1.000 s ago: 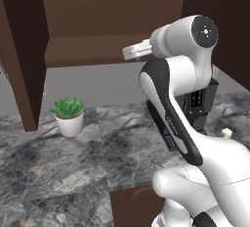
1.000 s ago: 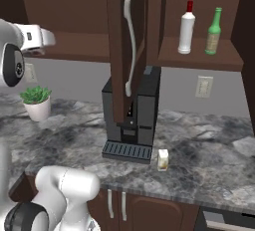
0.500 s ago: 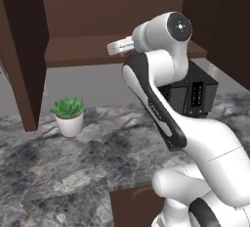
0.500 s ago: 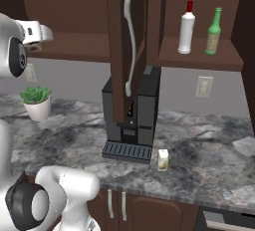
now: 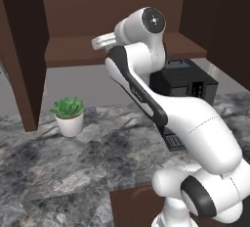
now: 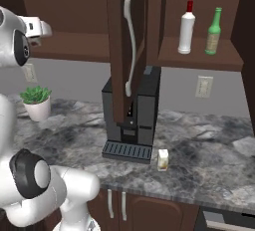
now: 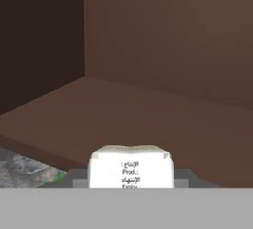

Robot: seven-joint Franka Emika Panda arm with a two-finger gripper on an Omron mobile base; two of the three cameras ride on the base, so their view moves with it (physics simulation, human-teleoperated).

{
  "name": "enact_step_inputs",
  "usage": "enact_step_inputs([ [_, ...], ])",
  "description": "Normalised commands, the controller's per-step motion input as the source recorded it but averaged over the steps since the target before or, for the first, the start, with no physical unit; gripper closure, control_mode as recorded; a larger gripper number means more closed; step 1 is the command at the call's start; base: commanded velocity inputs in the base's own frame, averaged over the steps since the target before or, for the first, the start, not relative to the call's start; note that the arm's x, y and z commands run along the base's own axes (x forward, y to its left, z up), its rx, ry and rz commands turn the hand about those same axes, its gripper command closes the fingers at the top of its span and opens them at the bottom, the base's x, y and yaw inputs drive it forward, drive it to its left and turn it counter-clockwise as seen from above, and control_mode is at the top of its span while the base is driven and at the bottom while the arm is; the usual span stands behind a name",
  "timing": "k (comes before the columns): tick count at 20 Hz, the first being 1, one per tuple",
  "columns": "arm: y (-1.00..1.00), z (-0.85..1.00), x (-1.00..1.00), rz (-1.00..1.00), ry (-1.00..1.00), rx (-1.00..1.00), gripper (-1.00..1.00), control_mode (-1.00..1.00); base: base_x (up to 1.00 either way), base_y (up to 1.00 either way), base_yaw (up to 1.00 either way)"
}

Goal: Sort all alcoholic drinks to one cabinet, and non-alcoholic drinks to the other.

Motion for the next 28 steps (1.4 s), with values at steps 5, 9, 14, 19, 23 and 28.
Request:
enact_step_inputs([
  [5,0.29,0.0,0.51,0.0,0.02,0.0,1.0,-1.0,0.0,0.0,0.0],
  [9,0.25,0.0,0.51,0.0,0.06,0.0,1.0,-1.0,0.0,0.0,0.0],
  [14,0.2,-0.02,0.46,0.0,0.06,0.0,1.0,-1.0,0.0,0.0,0.0],
  [19,0.15,-0.14,0.39,0.0,0.02,-0.01,1.0,-1.0,0.0,0.0,0.0],
  [23,0.12,-0.23,0.36,0.0,0.0,-0.02,1.0,-1.0,0.0,0.0,0.0],
  [28,0.1,-0.21,0.33,0.0,0.0,-0.02,1.0,-1.0,0.0,0.0,0.0],
])
